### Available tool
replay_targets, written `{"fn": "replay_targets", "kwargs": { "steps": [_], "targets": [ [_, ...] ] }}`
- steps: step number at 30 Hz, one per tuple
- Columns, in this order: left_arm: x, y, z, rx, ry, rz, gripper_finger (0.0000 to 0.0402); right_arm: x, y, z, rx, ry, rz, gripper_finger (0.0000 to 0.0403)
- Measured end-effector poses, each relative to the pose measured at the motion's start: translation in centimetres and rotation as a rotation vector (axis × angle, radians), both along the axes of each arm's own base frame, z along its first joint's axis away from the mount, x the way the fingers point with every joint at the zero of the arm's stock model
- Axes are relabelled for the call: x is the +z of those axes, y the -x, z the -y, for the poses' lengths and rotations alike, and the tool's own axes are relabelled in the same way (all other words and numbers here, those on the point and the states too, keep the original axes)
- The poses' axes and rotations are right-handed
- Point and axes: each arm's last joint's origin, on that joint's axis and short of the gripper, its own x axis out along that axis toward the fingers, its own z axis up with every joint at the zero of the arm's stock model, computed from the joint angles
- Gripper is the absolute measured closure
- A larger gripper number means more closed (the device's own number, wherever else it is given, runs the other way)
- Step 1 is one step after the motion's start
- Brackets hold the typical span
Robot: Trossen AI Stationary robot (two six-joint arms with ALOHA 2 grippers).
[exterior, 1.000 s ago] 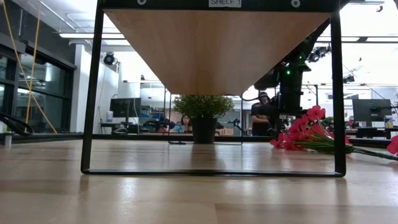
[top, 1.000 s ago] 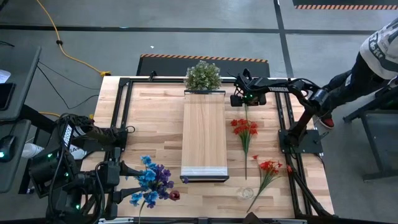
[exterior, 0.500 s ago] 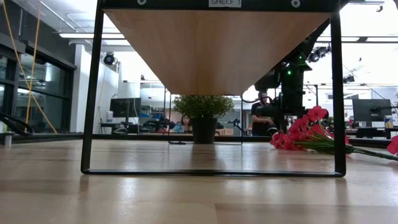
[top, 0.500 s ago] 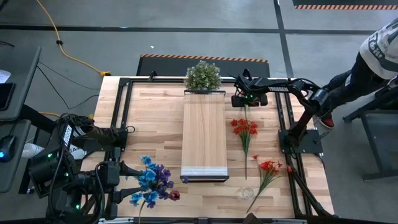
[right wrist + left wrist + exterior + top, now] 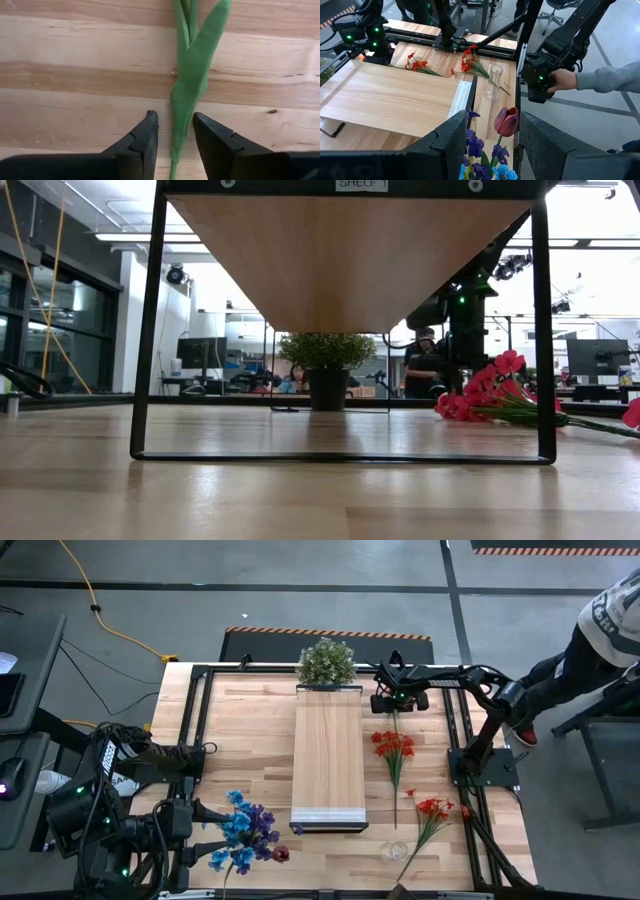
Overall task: Pick and place flowers into a vace then onto a shelf
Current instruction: Put the orange tulip into the right transparent vase
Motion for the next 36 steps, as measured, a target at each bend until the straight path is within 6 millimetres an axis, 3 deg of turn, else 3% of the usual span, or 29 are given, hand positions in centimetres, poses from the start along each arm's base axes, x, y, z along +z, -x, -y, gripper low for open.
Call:
{"fn": "replay_targets", "kwargs": {
  "steps": [13,28,36],
  "targets": [
    [0.0,0.0,0.0,0.0,0.001,-0.001,0.0186,0.7,0.2,0.0,-0.002,0.009,0.023,0.0394],
    [0.0,0.0,0.0,-0.004,0.003,-0.005,0.0186,1.2,0.5,-0.2,-0.008,-0.009,0.028,0.0394],
    [0.0,0.0,0.0,-0.005,0.004,-0.007,0.0186,4.2,2.1,-0.2,-0.043,0.051,0.054,0.0398]
  ]
}}
